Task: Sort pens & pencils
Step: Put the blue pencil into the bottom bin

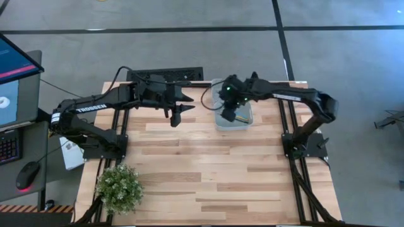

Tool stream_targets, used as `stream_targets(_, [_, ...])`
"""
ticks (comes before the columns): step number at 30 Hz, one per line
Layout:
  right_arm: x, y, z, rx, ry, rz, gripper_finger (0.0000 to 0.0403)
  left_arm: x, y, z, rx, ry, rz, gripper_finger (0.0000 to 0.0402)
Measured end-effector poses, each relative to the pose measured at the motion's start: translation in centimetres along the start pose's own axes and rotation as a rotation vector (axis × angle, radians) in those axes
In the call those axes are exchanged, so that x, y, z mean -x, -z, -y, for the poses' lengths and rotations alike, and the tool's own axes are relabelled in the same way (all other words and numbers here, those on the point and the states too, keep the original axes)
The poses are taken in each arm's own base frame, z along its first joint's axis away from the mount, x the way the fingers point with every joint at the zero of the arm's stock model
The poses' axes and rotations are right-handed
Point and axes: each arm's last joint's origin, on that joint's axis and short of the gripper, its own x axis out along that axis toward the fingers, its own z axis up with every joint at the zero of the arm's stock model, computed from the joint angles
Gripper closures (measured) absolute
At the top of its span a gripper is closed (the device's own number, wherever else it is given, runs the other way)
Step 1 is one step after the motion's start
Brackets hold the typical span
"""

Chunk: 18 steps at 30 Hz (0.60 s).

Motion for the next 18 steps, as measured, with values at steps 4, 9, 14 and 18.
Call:
stream_targets(4, [-2.6,0.3,-0.3,0.043,-0.016,-0.096,0.0357,0.0,0.2,0.0,0.001,-0.003,-0.018,0.0283])
stream_targets(9, [-4.9,0.6,-0.9,0.094,-0.036,-0.164,0.0357,0.0,0.4,0.0,0.003,-0.004,-0.044,0.0283])
stream_targets(14, [-7.2,1.2,-1.1,0.097,-0.048,-0.243,0.0356,0.0,0.5,0.0,0.005,-0.003,-0.050,0.0283])
stream_targets(18, [-8.9,1.6,-1.0,0.094,-0.053,-0.295,0.0353,0.0,0.5,0.0,0.005,-0.003,-0.050,0.0283])
